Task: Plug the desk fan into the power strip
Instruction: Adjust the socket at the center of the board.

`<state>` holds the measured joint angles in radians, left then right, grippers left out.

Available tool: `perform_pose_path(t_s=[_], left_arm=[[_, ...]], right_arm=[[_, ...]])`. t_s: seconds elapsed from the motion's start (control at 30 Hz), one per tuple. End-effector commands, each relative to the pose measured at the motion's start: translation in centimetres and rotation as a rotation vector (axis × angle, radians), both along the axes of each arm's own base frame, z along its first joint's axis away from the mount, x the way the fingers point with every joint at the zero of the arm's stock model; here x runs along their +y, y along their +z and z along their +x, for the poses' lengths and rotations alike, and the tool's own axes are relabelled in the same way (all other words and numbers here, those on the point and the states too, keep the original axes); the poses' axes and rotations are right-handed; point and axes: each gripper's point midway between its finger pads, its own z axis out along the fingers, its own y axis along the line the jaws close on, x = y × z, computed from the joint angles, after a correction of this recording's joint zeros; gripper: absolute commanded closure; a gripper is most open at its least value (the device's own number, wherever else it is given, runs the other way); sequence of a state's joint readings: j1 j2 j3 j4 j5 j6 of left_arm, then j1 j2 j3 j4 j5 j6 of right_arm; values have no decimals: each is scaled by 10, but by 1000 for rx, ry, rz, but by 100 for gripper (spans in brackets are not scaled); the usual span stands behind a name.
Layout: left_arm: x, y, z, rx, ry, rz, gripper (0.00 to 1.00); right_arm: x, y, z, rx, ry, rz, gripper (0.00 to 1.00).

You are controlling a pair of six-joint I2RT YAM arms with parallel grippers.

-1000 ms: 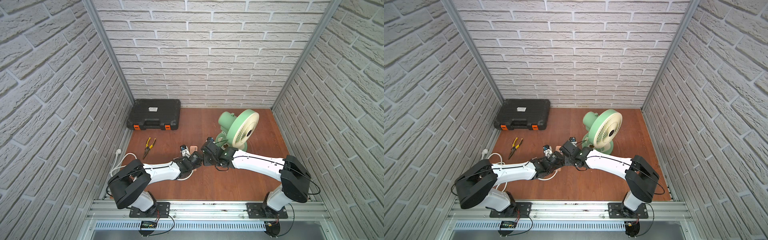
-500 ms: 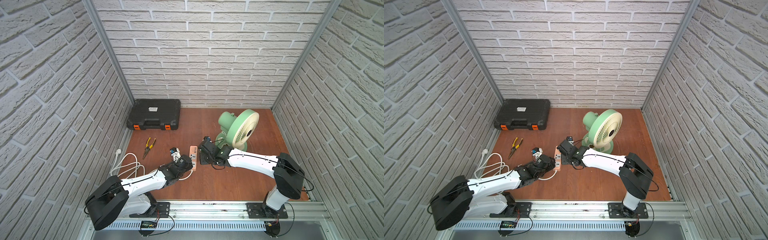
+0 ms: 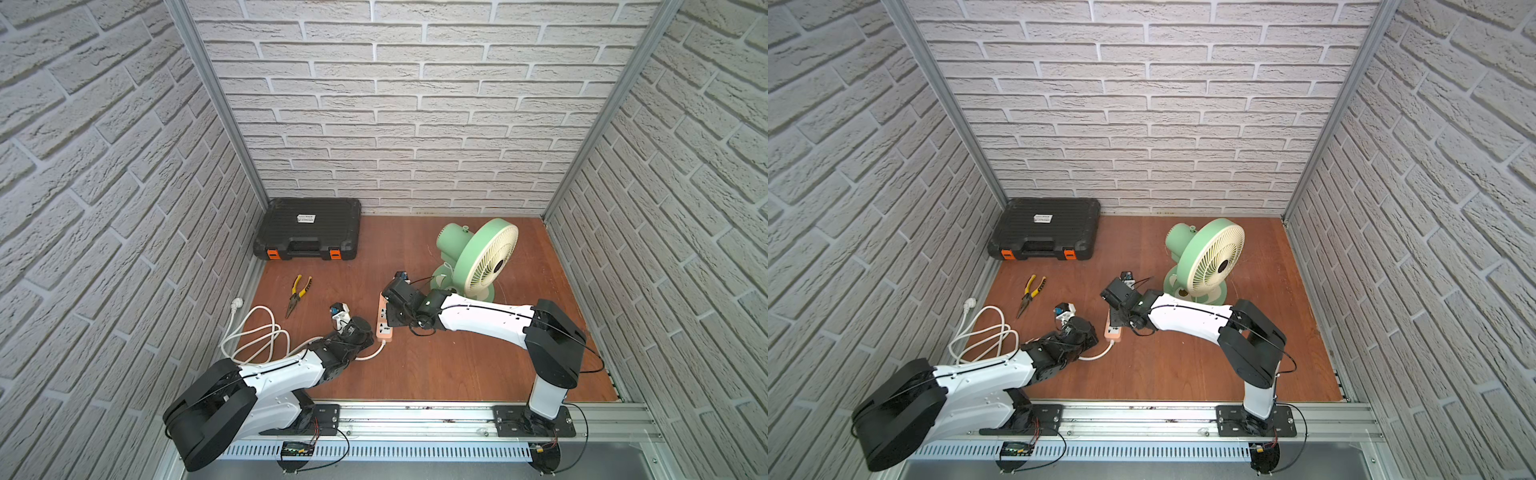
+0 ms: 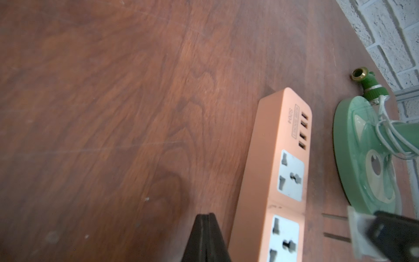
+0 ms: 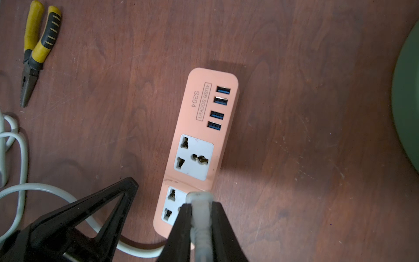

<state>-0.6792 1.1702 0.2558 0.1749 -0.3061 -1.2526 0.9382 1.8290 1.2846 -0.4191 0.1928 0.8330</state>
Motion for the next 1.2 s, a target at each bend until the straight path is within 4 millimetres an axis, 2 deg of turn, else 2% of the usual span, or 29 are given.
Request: perform_pose_path(t_s=[0.0,0.13,0.37,0.57,0.77,0.9,1.07,1.17], left_arm=[[-13,3,10,-55,-34,-48,98],[-27,-2,11,-63,-71,-82,100],[-34,-8,8,-52,-71,-75,100],[-39,-8,9,-60,-71,-93,100],[-43,-11,9,-70,-67,-128,100],[-47,-12,11,-78,-73,-148,100],[-45,-15,10,-90,-58,-170,100],[-46,-16,10,-87,-60,-171,100]], right_arm=[[12,5,8,-38,-13,23,97],[17,2,13,-51,-14,10,98],[16,4,19,-76,-26,3,97],[15,16,17,-115,-27,8,97],[17,12,9,-89,-19,17,97],[17,16,5,-106,-20,29,98],[7,25,20,-154,-40,-29,98],[3,23,31,-149,-56,-33,97]])
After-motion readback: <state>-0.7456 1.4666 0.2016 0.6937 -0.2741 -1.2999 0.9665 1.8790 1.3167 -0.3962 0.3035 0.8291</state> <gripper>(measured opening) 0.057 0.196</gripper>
